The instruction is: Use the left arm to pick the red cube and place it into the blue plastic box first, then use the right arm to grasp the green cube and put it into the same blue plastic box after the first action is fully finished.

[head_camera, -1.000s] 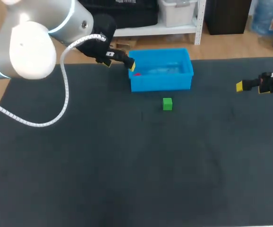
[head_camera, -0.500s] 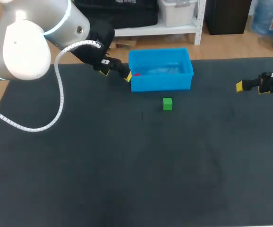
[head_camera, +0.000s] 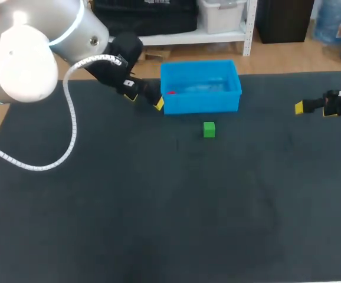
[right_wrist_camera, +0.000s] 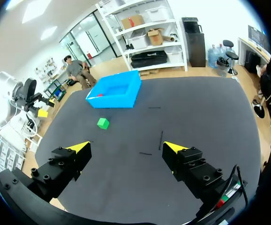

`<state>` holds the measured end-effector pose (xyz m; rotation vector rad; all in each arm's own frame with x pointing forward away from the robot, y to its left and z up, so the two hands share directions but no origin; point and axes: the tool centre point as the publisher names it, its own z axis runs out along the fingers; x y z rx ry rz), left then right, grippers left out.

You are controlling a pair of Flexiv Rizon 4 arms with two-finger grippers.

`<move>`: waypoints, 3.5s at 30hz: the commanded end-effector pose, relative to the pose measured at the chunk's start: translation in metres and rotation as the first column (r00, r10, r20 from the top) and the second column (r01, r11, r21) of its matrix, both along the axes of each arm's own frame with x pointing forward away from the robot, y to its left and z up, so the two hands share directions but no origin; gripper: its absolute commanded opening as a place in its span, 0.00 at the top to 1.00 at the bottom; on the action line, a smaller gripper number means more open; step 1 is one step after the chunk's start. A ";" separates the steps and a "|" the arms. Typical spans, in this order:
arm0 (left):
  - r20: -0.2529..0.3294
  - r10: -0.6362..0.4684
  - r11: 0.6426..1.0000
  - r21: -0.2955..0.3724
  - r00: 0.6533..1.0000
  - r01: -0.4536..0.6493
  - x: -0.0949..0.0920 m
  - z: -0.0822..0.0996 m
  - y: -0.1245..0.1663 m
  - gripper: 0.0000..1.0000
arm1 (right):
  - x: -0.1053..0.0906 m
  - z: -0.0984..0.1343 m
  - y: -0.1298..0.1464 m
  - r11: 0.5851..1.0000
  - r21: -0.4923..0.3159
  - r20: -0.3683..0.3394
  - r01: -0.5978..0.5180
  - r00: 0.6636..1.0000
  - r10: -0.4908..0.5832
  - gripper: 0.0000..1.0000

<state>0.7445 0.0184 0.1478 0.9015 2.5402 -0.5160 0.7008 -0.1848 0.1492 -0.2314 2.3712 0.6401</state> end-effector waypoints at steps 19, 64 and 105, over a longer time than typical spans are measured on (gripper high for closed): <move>0.010 0.009 1.000 0.003 1.000 -0.009 -0.013 -0.003 0.019 0.00 | 0.000 0.000 0.000 1.000 -0.001 0.000 0.000 1.000 0.000 0.00; 0.010 0.009 1.000 0.003 1.000 -0.009 -0.013 -0.003 0.019 0.00 | 0.005 0.015 0.047 0.997 -0.076 -0.060 0.010 0.998 -0.014 0.00; 0.010 0.009 1.000 0.003 1.000 -0.009 -0.013 -0.003 0.019 0.00 | 0.039 0.010 0.127 0.989 -0.139 -0.169 -0.052 0.985 0.028 0.00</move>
